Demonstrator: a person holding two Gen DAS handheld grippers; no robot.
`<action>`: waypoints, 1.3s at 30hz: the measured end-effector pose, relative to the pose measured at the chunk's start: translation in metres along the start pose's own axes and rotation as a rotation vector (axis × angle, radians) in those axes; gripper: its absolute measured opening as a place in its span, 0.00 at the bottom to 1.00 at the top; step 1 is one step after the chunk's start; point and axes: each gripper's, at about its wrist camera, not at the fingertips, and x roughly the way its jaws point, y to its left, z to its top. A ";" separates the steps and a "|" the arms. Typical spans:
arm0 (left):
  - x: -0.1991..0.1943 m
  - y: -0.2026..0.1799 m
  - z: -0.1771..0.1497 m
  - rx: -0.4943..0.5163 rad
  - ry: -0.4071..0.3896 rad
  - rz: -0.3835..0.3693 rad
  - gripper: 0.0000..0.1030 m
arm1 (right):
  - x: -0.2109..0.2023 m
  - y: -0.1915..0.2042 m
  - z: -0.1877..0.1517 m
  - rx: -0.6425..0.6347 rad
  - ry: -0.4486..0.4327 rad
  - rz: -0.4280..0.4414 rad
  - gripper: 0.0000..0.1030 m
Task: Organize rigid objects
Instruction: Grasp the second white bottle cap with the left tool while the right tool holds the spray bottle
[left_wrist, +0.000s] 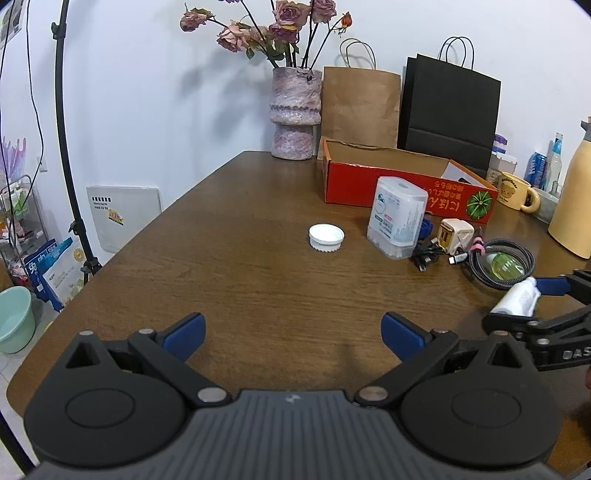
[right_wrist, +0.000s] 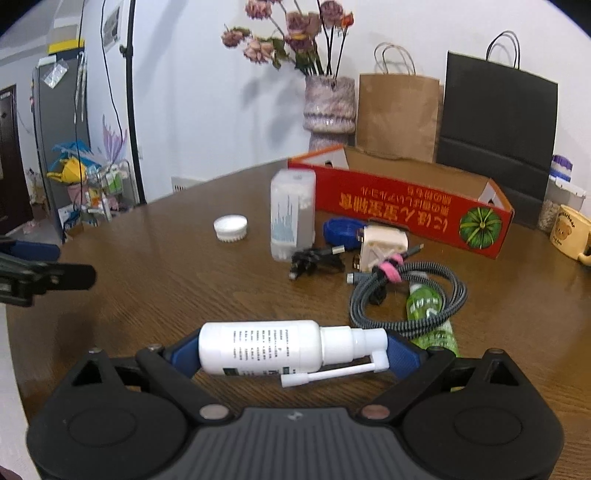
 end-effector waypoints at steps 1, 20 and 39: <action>0.002 0.000 0.003 0.003 0.000 0.001 1.00 | -0.002 0.000 0.002 0.003 -0.013 -0.004 0.95; 0.082 -0.015 0.072 0.122 0.030 0.008 1.00 | -0.001 -0.044 0.058 0.071 -0.135 -0.165 0.95; 0.156 -0.033 0.080 0.119 0.030 0.054 1.00 | 0.039 -0.090 0.088 0.140 -0.184 -0.238 0.95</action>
